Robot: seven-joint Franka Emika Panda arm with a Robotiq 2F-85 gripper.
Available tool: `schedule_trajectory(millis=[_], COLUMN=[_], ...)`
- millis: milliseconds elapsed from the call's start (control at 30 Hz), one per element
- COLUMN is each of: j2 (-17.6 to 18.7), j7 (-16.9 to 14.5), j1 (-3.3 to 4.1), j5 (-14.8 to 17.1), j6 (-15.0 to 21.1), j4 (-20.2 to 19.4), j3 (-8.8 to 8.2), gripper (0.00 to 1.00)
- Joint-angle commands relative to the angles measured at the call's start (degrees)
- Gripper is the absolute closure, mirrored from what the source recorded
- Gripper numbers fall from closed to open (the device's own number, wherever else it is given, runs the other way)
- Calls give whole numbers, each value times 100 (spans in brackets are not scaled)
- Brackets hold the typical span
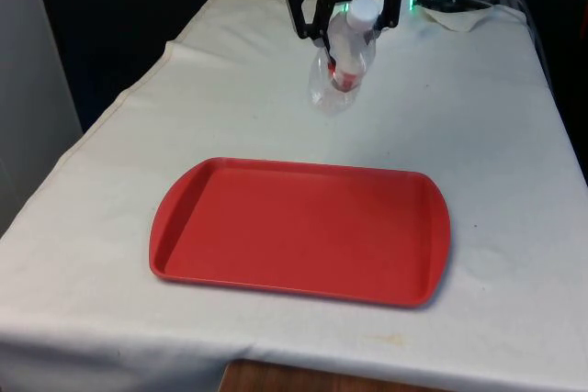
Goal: Place the bottle upright on the tray.
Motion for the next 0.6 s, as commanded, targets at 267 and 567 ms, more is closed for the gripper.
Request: schedule_trajectory(millis=[267, 567], j2=[-189, -384], j7=[-264, -567], j1=[-17, -17], j5=[298, 625], j6=[395, 762], j4=[-286, -607], j3=[-6, -29], gripper=[67, 67])
